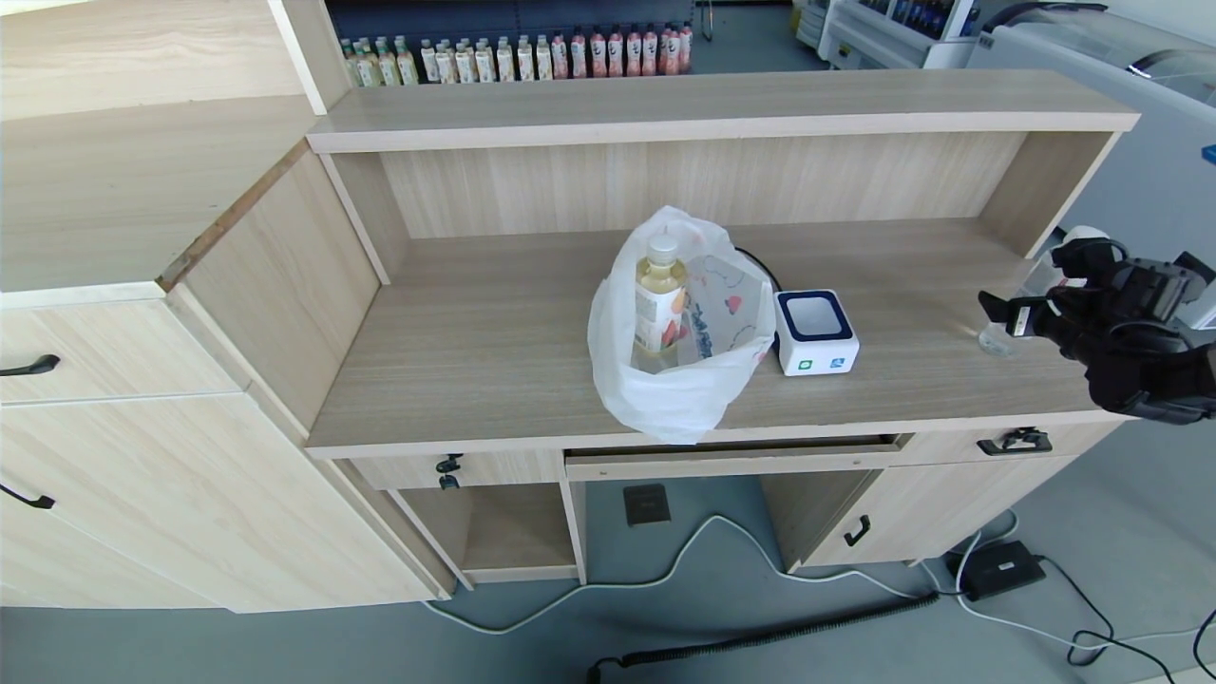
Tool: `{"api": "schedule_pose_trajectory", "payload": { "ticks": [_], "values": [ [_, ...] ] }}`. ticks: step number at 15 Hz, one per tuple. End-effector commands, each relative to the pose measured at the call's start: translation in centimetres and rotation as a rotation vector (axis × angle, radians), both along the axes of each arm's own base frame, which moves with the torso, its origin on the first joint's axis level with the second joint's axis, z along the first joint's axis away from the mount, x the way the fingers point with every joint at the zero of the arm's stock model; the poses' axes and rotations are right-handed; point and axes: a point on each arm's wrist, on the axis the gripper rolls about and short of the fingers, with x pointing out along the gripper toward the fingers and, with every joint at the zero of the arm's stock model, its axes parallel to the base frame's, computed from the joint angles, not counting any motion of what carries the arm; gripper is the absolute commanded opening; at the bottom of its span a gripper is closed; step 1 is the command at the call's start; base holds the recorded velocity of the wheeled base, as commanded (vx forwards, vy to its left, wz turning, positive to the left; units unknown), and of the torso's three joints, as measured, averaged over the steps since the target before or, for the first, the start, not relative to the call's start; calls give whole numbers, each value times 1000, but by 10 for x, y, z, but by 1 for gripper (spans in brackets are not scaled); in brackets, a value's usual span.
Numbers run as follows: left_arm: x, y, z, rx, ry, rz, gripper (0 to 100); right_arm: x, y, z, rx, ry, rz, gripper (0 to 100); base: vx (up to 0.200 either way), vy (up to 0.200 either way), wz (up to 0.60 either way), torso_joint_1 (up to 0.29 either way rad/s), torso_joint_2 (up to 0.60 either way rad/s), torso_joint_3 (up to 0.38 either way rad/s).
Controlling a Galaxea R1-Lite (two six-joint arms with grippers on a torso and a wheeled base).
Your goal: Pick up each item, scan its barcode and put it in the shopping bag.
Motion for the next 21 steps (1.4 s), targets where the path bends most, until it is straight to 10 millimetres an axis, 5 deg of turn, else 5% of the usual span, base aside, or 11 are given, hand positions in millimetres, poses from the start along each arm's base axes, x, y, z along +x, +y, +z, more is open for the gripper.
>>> {"api": "schedule_pose_trajectory", "payload": {
  "ticks": [1, 2, 3, 14, 16, 19, 21],
  "values": [
    [0, 0, 0, 0, -1, 0, 100, 3, 0, -1, -1, -2, 2, 100, 0, 0, 0, 0, 0, 0],
    [0, 0, 0, 0, -1, 0, 100, 4, -1, 3, 1, 4, 2, 100, 0, 0, 0, 0, 0, 0],
    [0, 0, 0, 0, -1, 0, 100, 5, -1, 3, 3, 8, 2, 0, 0, 0, 0, 0, 0, 0],
    [0, 0, 0, 0, -1, 0, 100, -1, -12, 11, 5, -7, -22, 0, 0, 0, 0, 0, 0, 0],
    [0, 0, 0, 0, -1, 0, 100, -6, -11, 27, 15, -35, -25, 0, 0, 0, 0, 0, 0, 0],
    [0, 0, 0, 0, -1, 0, 100, -52, 10, 97, 150, -122, 3, 0, 0, 0, 0, 0, 0, 0],
    [0, 0, 0, 0, -1, 0, 100, -123, 44, 148, 356, -38, 87, 0, 0, 0, 0, 0, 0, 0]
  ]
}}
